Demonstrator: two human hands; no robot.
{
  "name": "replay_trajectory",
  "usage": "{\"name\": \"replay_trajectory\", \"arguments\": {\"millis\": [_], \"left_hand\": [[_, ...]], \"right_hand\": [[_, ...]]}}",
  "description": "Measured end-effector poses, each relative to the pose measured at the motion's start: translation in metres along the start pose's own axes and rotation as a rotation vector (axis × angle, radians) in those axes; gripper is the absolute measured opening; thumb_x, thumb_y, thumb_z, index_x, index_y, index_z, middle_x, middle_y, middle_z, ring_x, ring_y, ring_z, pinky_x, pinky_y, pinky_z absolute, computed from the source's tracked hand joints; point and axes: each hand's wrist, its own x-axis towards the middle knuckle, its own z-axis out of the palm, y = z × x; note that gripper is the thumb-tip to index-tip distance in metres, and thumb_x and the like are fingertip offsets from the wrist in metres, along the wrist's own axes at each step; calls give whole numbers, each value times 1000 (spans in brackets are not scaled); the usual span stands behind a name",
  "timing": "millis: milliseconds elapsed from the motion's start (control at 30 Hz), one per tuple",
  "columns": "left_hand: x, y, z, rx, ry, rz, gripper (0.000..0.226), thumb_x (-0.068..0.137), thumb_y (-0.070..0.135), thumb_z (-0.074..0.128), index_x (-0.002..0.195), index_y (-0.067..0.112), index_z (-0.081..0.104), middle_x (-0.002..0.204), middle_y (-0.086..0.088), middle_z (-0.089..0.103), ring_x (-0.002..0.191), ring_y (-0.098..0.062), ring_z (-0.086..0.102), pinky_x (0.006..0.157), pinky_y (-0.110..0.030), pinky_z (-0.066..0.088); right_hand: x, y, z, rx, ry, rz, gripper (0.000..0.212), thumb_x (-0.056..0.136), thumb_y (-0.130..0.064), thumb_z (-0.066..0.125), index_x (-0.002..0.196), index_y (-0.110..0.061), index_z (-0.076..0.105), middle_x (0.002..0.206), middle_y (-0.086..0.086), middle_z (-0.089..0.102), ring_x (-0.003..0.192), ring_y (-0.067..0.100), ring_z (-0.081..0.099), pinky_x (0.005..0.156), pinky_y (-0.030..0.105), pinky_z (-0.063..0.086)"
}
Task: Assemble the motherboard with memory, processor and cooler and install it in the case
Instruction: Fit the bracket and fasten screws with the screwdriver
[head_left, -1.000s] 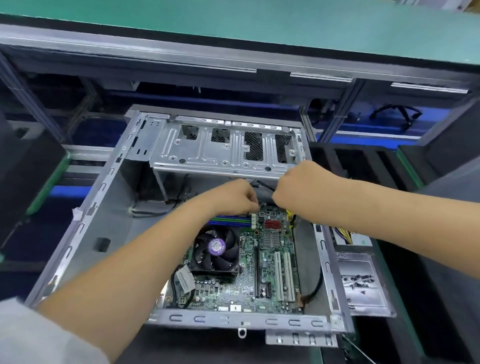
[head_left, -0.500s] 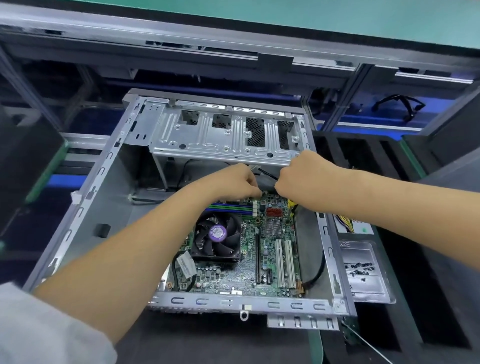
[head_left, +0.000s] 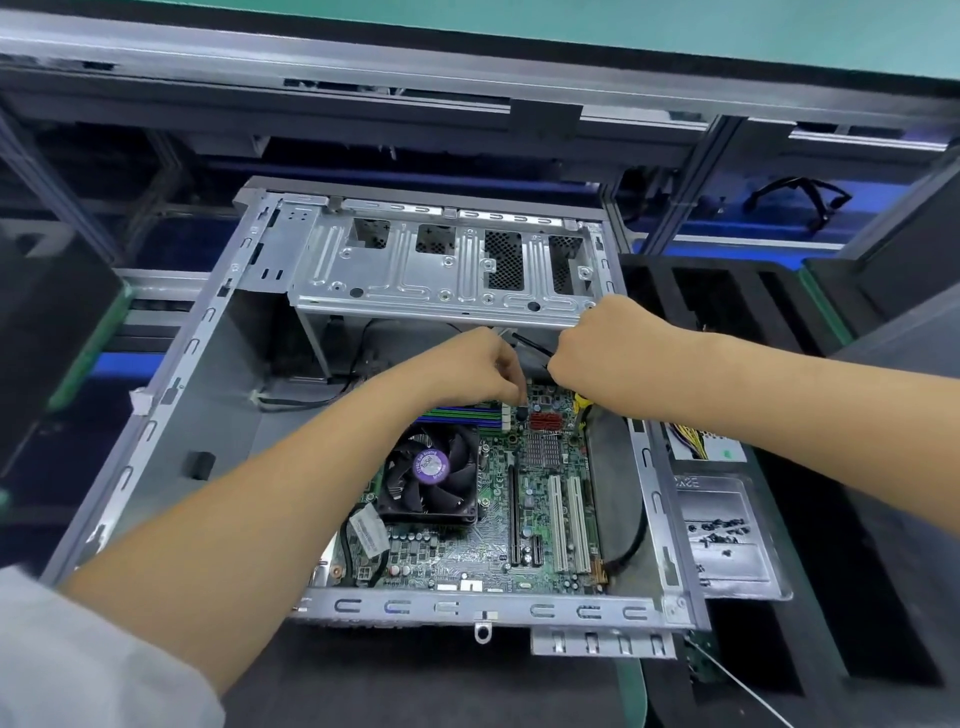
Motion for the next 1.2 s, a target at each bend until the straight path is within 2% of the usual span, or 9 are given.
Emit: {"name": "replay_trajectory", "arguments": {"millis": [100, 233, 400, 533, 700, 800, 900, 1067, 1200], "left_hand": [[1, 8, 17, -212, 42, 80, 16, 75, 4, 77, 83, 8, 65, 52, 9, 52, 48, -8, 39, 56, -24, 29], [13, 20, 43, -286, 128, 97, 20, 68, 6, 83, 77, 8, 66, 68, 2, 66, 65, -9, 56, 64, -31, 49], [15, 16, 54, -405, 160, 101, 28, 67, 1, 83, 89, -5, 67, 78, -2, 65, 79, -13, 57, 80, -38, 51], [14, 13, 48, -432, 107, 69, 41, 73, 9, 81, 98, -15, 58, 83, -13, 50, 78, -18, 41, 72, -31, 35], [18, 13, 50, -422, 166, 106, 40, 67, 13, 86, 100, 2, 65, 103, -19, 68, 94, -27, 63, 89, -47, 49], [21, 12, 56, -417, 203, 122, 29, 72, 5, 81, 97, 7, 66, 89, -4, 65, 89, -14, 57, 85, -45, 51], [20, 8, 54, -397, 149, 139, 28, 76, 11, 79, 97, 5, 62, 85, -3, 62, 77, -8, 55, 73, -23, 48], [17, 11, 50, -435, 199, 168, 53, 70, 19, 85, 105, -8, 57, 85, -17, 53, 83, -15, 43, 77, -35, 37], [17, 11, 48, -410, 173, 173, 31, 76, 9, 79, 88, -11, 59, 81, -10, 47, 79, -15, 40, 73, -31, 33]], "right_hand": [[-1, -3, -4, 61, -7, 0, 7, 92, -11, 52, 90, -17, 54, 83, 0, 50, 56, 17, 39, 47, 28, 25], [-3, -9, -9, 124, -40, 1, 22, 94, -13, 53, 115, -10, 58, 116, 9, 52, 90, 26, 61, 62, 33, 39], [-1, -4, -11, 401, -109, 43, 28, 89, -10, 59, 117, -7, 56, 113, 9, 56, 88, 25, 60, 59, 30, 42], [-2, 2, -19, 424, -119, 90, 12, 87, -7, 61, 99, -9, 63, 108, 6, 58, 73, 22, 53, 56, 29, 38], [1, -7, -25, 166, -76, 98, 8, 87, -16, 65, 91, -18, 58, 111, 3, 58, 99, 24, 61, 63, 31, 37], [1, -8, -22, 225, -36, 89, 19, 91, -11, 57, 109, -13, 62, 122, 7, 56, 111, 26, 55, 69, 32, 36], [-4, -3, -24, 363, 35, 95, 25, 89, -8, 58, 114, -11, 57, 122, 7, 48, 105, 26, 55, 67, 31, 38], [-9, 3, -31, 164, 49, 136, 13, 87, -23, 66, 96, -20, 57, 110, 1, 56, 107, 22, 47, 73, 31, 37], [-7, 3, -27, 197, 23, 167, 10, 95, -20, 55, 102, -16, 60, 114, 6, 54, 106, 25, 51, 70, 32, 36]]}}
